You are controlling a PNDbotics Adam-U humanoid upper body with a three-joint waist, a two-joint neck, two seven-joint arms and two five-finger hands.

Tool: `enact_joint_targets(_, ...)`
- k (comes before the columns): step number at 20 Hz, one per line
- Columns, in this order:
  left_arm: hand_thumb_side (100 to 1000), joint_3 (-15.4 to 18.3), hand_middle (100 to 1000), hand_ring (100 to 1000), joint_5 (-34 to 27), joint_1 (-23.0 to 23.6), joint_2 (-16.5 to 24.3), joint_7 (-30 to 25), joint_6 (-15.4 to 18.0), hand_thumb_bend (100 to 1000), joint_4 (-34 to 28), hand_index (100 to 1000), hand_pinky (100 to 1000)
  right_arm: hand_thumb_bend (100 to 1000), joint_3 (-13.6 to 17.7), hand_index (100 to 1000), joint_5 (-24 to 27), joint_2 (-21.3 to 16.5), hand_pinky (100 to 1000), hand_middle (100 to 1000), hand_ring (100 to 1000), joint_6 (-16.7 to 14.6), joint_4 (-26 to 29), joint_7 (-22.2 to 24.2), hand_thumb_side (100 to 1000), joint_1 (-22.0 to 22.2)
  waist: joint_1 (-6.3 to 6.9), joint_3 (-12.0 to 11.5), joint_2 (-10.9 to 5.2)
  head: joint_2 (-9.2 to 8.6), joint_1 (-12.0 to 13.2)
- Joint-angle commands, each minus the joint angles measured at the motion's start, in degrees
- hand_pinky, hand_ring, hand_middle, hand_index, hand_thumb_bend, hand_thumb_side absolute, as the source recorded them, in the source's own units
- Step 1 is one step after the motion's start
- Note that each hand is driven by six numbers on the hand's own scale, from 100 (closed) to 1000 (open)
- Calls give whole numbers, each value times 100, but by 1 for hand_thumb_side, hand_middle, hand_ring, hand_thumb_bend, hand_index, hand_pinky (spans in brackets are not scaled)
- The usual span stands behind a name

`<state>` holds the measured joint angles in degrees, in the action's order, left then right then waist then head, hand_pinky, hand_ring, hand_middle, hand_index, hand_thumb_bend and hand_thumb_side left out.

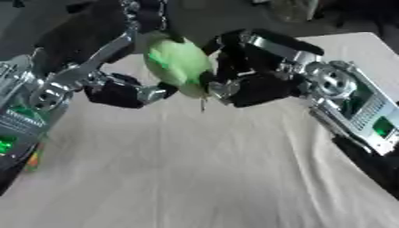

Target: Pick up the objects with one hand, pass them to the other hand, and then place them into the box on the other side of the table.

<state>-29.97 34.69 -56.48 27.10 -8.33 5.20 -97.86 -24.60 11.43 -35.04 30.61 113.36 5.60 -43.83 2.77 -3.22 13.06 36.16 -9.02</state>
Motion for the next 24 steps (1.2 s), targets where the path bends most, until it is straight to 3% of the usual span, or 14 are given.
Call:
enact_joint_targets(1, 100, 28, 565, 628, 6, -103, 0, 75, 40, 397, -29, 643, 626, 100, 33, 377, 59, -99, 582, 210, 466, -31, 123, 8, 100, -70, -21, -13, -111, -19, 27)
enact_joint_targets(15, 100, 21, 428, 515, 19, -94, -50, 227, 162, 356, -28, 471, 525, 100, 59, 388, 61, -105, 584, 220, 468, -43, 123, -44, 100, -68, -27, 7, -107, -24, 29)
enact_joint_targets(20, 100, 25, 389, 492, -49, -91, -63, 384, 198, 383, -29, 439, 507, 100, 64, 436, 35, -117, 597, 263, 483, -26, 123, -106, 100, -64, -28, 12, -111, -17, 32)
enact_joint_targets(24, 100, 26, 375, 475, -79, -88, -54, 466, 254, 403, -37, 427, 494, 212, 59, 483, 7, -124, 611, 311, 505, 1, 123, -155, 100, -62, -28, 17, -113, -20, 33)
